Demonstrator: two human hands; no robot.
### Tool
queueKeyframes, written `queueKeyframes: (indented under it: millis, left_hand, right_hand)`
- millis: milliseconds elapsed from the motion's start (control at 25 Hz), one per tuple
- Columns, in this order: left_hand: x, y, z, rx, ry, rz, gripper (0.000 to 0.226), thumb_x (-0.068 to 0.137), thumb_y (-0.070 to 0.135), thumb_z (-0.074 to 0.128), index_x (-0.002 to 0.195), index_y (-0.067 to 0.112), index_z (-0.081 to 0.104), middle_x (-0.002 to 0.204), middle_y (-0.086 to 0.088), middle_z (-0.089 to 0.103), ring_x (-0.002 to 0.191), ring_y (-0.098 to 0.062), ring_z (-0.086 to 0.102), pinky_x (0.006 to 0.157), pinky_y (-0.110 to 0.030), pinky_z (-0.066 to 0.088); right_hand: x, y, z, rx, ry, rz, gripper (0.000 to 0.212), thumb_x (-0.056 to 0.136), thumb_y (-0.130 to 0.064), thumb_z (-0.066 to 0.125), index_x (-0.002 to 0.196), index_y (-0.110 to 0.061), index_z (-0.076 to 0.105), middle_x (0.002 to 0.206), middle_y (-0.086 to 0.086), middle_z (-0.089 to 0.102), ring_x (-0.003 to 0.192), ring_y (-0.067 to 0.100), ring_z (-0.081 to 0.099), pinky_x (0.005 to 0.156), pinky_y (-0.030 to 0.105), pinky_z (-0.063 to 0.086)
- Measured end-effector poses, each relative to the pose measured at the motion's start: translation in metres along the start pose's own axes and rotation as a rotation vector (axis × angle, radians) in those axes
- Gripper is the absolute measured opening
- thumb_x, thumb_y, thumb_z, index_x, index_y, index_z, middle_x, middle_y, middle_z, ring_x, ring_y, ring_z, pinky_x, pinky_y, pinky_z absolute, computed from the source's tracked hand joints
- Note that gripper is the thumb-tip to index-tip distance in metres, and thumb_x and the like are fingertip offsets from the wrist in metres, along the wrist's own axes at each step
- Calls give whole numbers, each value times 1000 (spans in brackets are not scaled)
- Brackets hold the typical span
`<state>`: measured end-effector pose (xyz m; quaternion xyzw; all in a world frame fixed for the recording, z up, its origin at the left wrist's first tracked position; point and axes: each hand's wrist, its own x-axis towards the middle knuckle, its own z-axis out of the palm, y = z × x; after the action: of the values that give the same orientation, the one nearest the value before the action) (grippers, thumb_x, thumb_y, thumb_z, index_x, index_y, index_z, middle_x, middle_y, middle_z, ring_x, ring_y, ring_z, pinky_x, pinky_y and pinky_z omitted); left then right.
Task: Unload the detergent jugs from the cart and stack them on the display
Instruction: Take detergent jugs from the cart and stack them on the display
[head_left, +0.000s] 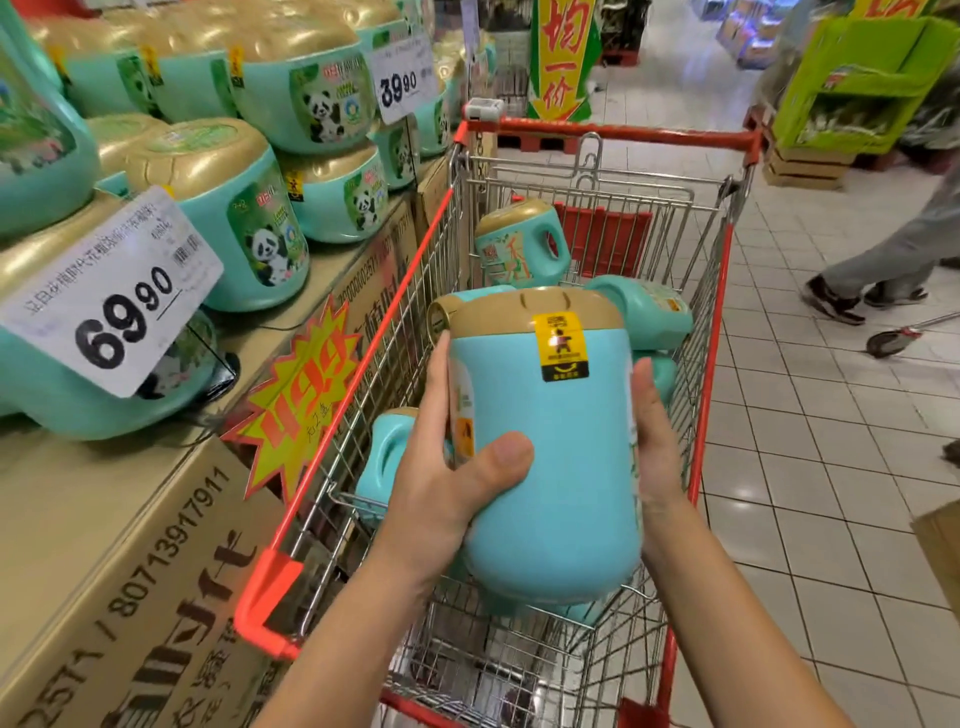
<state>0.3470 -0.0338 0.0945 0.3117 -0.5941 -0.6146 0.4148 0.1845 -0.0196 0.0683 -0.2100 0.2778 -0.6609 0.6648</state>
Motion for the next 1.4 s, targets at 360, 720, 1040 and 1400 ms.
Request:
queueKeyframes:
  millis: [360, 720, 1040, 1400]
  left_hand:
    - [-18, -1, -10, 3, 396, 85, 73, 41, 44, 89, 106, 29, 59, 101, 0, 74, 90, -24, 73, 69, -37, 60]
    - [-70, 14, -55, -265, 551, 188, 83, 33, 42, 97, 106, 17, 66, 94, -12, 75, 79, -28, 74, 60, -36, 59]
    - [-194, 19, -47, -218, 972, 263, 83, 38, 47, 95, 113, 45, 58, 98, -3, 75, 80, -21, 74, 59, -31, 59]
    - [-380, 40, -60, 11, 1429, 315, 85, 59, 36, 74, 135, 12, 46, 98, -3, 75, 83, -19, 74, 62, -25, 57]
  right_hand:
    - [-5, 3, 34, -624, 166, -479, 77, 57, -46, 80, 127, -38, 48, 127, 3, 56, 112, 18, 62, 98, 45, 50]
    - [11, 20, 40, -655, -188, -312, 48, 71, -50, 72, 110, -23, 66, 106, -1, 69, 101, 18, 62, 89, 37, 48]
    - [-37, 111, 92, -514, -427, -86, 29, 74, -55, 70, 75, -26, 67, 69, -10, 61, 66, 5, 55, 62, 21, 47]
    - [-148, 211, 192, -434, -843, 169, 52, 65, -63, 74, 82, -17, 57, 68, -15, 63, 61, -2, 56, 57, 12, 46]
